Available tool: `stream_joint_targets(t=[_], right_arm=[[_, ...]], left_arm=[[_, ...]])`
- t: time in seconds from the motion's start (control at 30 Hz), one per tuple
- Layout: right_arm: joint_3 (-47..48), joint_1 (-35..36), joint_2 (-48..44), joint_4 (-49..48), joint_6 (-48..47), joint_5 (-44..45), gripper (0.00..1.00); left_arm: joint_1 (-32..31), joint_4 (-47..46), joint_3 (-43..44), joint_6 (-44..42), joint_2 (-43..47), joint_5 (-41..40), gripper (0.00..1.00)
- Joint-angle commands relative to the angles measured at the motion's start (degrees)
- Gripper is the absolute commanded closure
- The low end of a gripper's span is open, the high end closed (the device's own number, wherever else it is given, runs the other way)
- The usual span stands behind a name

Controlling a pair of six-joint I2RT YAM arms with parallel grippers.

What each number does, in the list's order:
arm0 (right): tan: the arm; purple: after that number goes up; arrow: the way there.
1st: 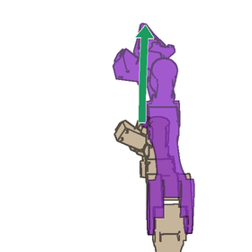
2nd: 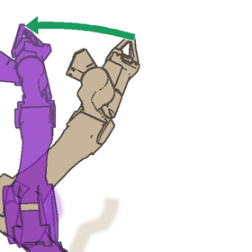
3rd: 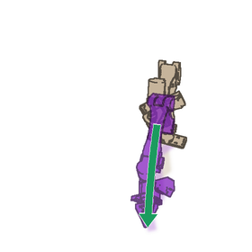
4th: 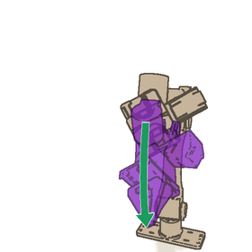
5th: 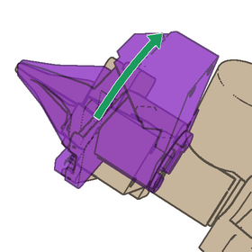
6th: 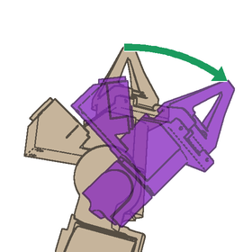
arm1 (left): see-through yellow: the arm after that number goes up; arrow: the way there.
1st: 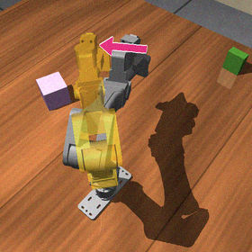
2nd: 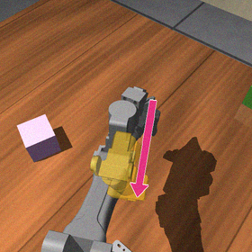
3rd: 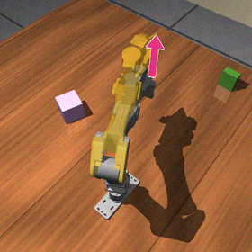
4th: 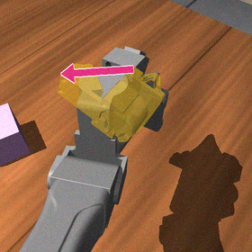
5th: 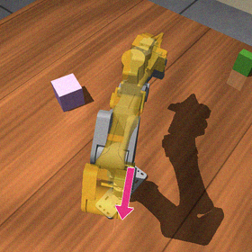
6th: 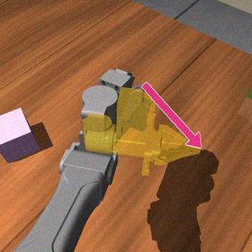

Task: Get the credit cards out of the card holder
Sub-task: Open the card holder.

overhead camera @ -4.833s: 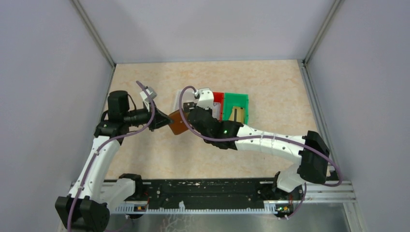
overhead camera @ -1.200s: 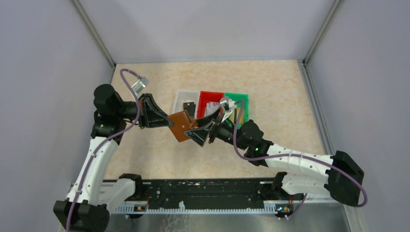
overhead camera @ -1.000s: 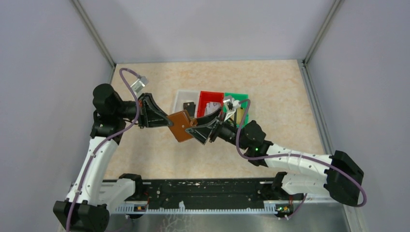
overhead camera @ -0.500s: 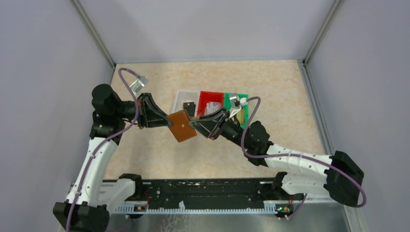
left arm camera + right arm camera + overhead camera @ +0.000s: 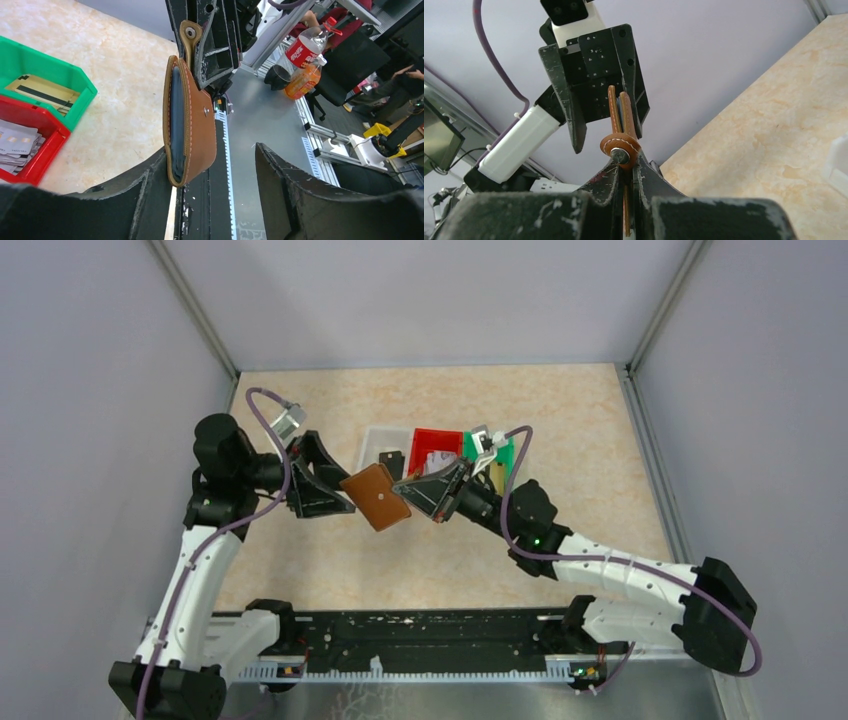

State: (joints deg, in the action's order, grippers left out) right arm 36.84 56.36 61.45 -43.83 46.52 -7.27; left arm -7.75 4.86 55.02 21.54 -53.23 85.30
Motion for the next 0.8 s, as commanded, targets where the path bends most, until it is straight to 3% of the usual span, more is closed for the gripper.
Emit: stream_joint_targets(t=[0.0, 0.13, 0.33, 0.47, 0.6, 0.77], right_arm=[[4.34, -0.6, -1.15, -0.69, -0.87, -3.75, 1.0], [5.86, -0.63, 0.79, -1.94, -0.38, -7.99, 1.0], [6.57, -0.59, 2.87, -4.0, 1.2, -10.69, 1.0], [5.65, -0.69, 2.12, -5.17, 2.27, -10.23, 0.95], [4.23, -1.13, 1.92, -8.5, 3.61, -10.26, 0.77], [2.68, -2.47, 1.95, -11.01, 6.56, -9.96, 0.76]], left_arm=[[-0.25, 3.16, 1.69, -6.11, 0.86, 2.79, 0.43], [-0.25, 3.22, 1.4, -6.03, 0.63, -0.9, 0.76], [-0.25, 3.13, 1.24, -5.93, 0.45, -0.51, 0.98], [-0.25, 4.03, 1.22, -9.25, 1.82, 2.53, 1.0], [-0.25, 4.37, 1.14, -11.86, 2.57, 3.7, 1.0], [-0.25, 4.37, 1.65, -12.13, 2.21, 3.59, 1.0]])
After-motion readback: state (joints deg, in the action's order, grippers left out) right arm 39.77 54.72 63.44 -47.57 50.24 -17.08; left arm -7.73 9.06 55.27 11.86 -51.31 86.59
